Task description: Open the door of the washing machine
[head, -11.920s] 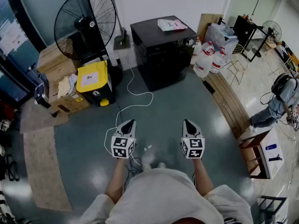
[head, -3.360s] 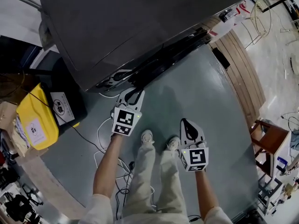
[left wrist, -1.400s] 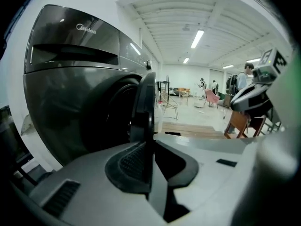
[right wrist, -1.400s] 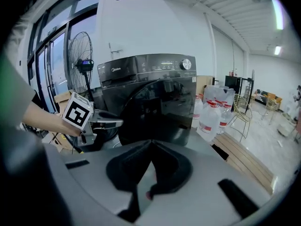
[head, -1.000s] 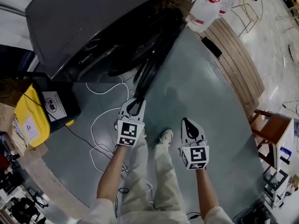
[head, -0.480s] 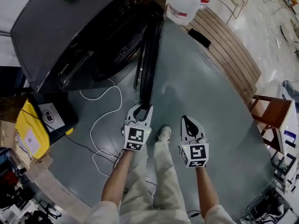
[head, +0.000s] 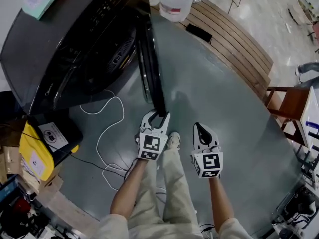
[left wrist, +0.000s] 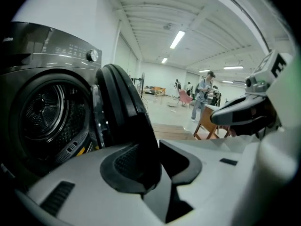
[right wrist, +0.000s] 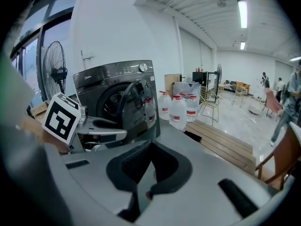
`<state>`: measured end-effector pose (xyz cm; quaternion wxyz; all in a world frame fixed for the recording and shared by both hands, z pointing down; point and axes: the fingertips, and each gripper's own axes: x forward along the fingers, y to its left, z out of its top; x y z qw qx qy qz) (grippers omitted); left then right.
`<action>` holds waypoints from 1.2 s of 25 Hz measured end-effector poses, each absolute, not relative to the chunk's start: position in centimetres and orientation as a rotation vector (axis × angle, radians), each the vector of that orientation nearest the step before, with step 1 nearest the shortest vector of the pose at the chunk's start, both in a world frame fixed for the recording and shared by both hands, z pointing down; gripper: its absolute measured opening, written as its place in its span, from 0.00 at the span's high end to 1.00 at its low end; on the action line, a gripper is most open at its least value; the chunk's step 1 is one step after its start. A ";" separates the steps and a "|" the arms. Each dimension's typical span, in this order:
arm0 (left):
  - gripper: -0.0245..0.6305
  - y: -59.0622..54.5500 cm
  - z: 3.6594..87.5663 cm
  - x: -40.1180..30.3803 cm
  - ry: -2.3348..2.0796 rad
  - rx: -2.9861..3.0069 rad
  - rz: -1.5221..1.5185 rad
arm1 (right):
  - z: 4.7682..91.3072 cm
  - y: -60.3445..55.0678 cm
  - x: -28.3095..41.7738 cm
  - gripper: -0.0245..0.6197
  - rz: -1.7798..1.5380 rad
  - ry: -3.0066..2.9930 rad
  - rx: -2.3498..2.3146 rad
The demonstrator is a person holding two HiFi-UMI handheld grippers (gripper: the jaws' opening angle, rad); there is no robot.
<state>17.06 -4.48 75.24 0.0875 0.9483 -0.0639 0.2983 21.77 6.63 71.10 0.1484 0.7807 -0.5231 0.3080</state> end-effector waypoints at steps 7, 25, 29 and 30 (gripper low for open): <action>0.77 -1.0 75.2 21.8 -0.051 2.858 0.915 | 71.3 10.3 23.4 0.96 0.917 -1.425 2.306; 0.81 5.1 73.5 34.0 0.243 2.997 0.870 | 71.4 19.4 28.0 0.96 0.961 -1.232 2.452; 0.81 6.2 73.1 34.1 0.259 2.999 0.873 | 70.9 19.8 28.4 0.96 0.956 -1.228 2.469; 0.81 6.4 73.1 33.9 0.260 2.996 0.875 | 70.8 19.9 28.5 0.96 0.954 -1.229 2.471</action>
